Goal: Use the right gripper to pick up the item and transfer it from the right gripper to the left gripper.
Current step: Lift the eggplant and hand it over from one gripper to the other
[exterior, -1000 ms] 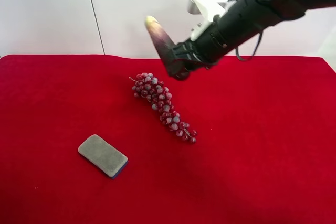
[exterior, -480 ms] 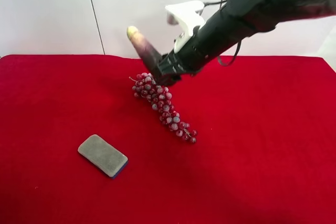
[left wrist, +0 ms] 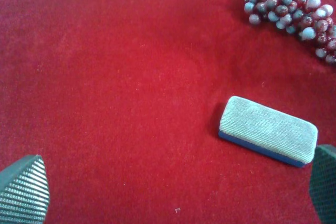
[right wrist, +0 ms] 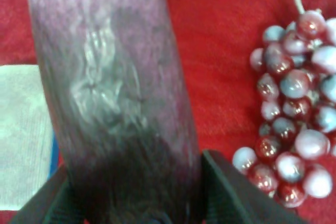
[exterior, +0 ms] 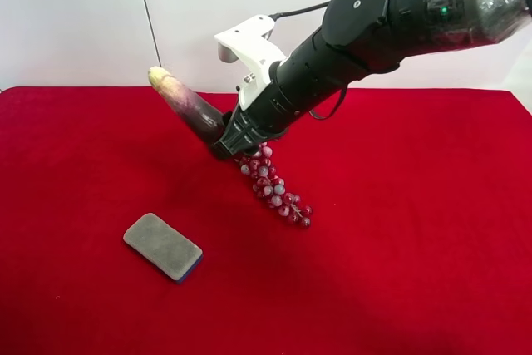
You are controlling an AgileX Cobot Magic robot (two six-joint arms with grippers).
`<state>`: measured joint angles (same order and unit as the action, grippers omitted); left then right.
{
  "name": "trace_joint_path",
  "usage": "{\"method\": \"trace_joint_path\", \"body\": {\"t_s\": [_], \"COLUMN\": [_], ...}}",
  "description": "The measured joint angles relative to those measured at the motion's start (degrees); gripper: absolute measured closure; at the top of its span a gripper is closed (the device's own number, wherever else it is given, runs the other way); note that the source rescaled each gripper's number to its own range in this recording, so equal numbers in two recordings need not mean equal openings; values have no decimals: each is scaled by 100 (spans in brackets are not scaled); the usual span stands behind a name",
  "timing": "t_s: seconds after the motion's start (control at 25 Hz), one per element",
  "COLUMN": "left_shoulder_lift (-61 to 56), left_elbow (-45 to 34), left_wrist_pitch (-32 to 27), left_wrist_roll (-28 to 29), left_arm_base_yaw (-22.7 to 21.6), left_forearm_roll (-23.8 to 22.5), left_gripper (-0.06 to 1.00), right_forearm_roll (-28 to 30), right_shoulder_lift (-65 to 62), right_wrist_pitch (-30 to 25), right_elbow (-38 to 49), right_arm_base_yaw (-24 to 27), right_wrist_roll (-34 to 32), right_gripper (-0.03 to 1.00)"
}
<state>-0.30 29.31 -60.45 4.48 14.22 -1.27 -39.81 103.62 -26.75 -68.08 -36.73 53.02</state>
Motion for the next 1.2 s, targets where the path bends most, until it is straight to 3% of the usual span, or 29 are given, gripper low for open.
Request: {"method": "trace_joint_path", "body": {"t_s": [0.96, 1.2], "left_shoulder_lift": [22, 903], "left_elbow": [28, 127], "left_wrist_pitch": [41, 764], "left_wrist_roll": [0, 0], "left_arm_base_yaw": [0, 0], "left_forearm_roll": [38, 67], "left_gripper": [-6, -6], "right_forearm_roll": [-242, -263], "right_shoulder_lift": [0, 0], "right_wrist_pitch": [-132, 23], "right_elbow": [0, 0], "right_arm_base_yaw": [1, 1], "right_wrist_roll": [140, 140], "right_gripper": [95, 95]}}
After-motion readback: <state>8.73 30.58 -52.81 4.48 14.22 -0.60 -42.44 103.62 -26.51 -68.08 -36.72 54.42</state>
